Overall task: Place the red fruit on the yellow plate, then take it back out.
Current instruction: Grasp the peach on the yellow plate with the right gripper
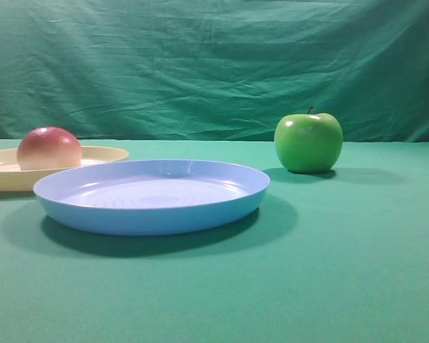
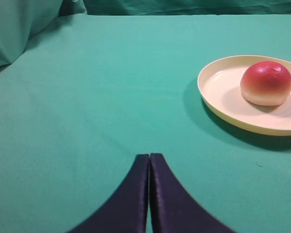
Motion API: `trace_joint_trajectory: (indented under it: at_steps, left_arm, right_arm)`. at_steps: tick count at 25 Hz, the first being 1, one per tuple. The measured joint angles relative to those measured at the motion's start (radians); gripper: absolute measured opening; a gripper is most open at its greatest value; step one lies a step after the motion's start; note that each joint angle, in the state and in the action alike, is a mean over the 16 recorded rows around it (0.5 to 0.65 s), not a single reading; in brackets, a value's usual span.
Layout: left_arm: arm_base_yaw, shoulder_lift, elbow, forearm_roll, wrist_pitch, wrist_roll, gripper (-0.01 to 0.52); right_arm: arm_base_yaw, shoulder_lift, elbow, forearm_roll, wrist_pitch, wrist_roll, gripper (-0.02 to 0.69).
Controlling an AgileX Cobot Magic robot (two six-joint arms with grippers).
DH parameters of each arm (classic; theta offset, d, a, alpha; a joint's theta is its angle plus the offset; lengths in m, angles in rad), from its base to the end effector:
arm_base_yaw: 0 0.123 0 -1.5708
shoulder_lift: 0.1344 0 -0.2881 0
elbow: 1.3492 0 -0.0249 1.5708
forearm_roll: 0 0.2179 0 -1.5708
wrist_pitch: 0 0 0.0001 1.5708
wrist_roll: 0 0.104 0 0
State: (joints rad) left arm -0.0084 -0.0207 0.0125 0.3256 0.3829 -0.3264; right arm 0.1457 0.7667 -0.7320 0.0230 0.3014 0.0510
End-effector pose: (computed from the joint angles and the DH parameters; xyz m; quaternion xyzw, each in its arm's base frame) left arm 0.0279 0.0122 0.1737 -0.0420 0.7939 0.0382 0.6054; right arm 0.1367 0.0208 0.3595 -0.0308 0.7888 0.0697 0.6099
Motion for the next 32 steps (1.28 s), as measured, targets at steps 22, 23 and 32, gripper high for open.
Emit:
trace_joint_trajectory:
  at_steps: [22,23,32]
  left_arm:
    - [0.000,0.000,0.000,0.000,0.000,0.000,0.000]
    - [0.000,0.000,0.000,0.000,0.000,0.000,0.000]
    - [0.000,0.000,0.000,0.000,0.000,0.000,0.000]
  right_arm:
    - [0.452,0.853,-0.586,0.051,0.337,-0.228,0.050]
    - [0.465,0.892,-0.627,0.063,0.355,-0.237,0.050]
    - [0.519,1.217,-1.010,0.232,0.471,-0.389,0.138]
